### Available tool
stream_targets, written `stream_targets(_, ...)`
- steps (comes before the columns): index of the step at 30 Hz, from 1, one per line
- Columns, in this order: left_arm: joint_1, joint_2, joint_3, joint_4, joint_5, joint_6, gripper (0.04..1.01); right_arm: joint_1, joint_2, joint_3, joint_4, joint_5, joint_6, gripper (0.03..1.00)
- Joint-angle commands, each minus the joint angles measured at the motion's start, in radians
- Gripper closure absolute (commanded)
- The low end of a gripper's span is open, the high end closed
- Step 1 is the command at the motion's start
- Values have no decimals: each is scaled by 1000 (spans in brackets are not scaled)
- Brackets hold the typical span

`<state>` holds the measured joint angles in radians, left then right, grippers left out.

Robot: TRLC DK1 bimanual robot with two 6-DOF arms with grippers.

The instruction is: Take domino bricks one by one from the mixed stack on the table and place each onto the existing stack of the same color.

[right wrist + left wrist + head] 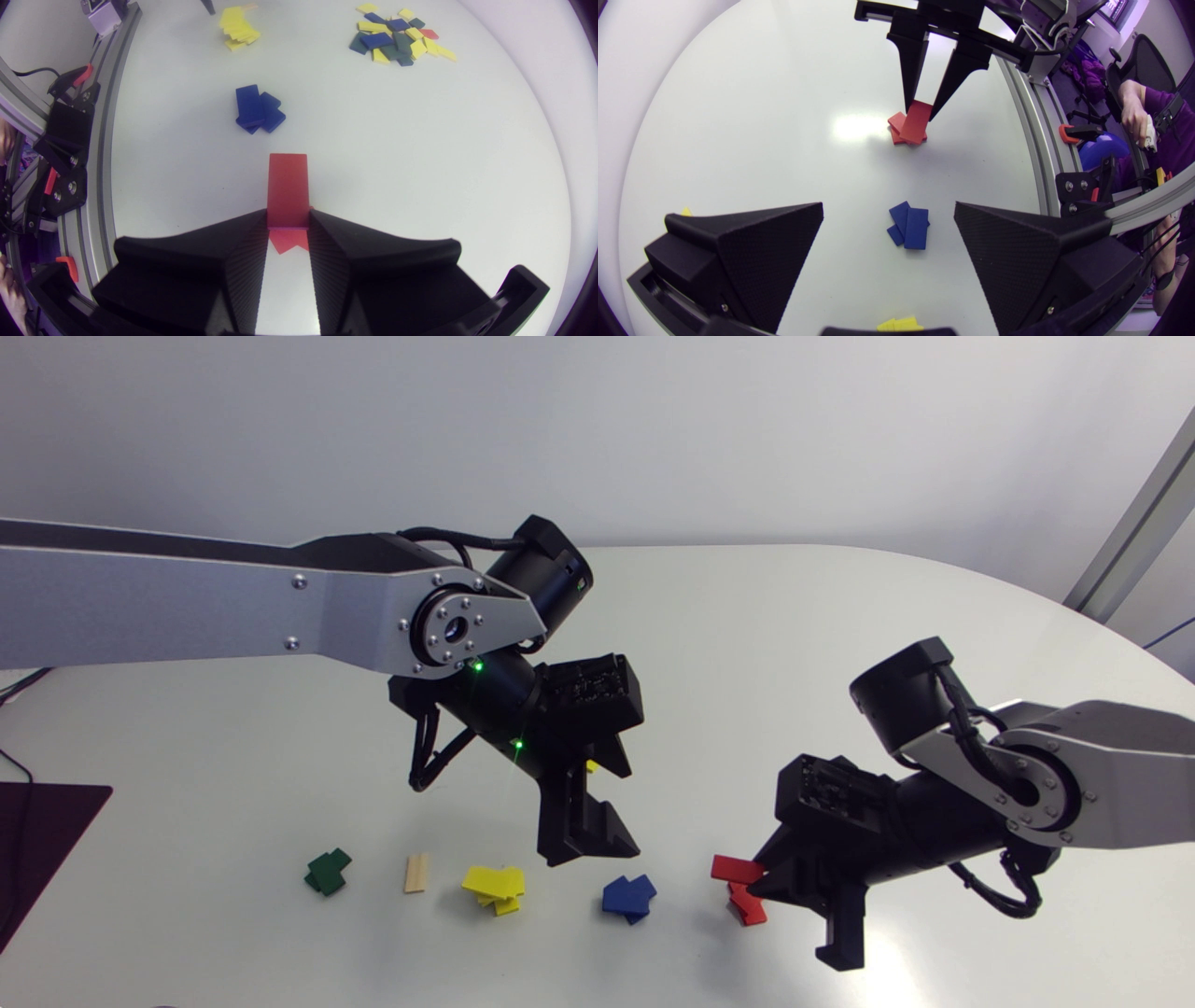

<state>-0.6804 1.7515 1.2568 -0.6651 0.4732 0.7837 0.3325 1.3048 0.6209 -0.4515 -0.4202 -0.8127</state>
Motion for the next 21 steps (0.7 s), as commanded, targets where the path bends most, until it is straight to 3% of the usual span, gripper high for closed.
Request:
stream_targets(1, 8, -32, -37, 7, 13, -26, 41, -10, -9, -44, 25, -9, -26, 828)
stream_targets(12, 15, -76, -100, 35, 12, -40, 41, -33, 7, -101, 91, -9, -16, 828)
stream_targets(21, 15, -98, -115, 38, 12, -46, 41, -33, 31, -102, 105, 27, -16, 823)
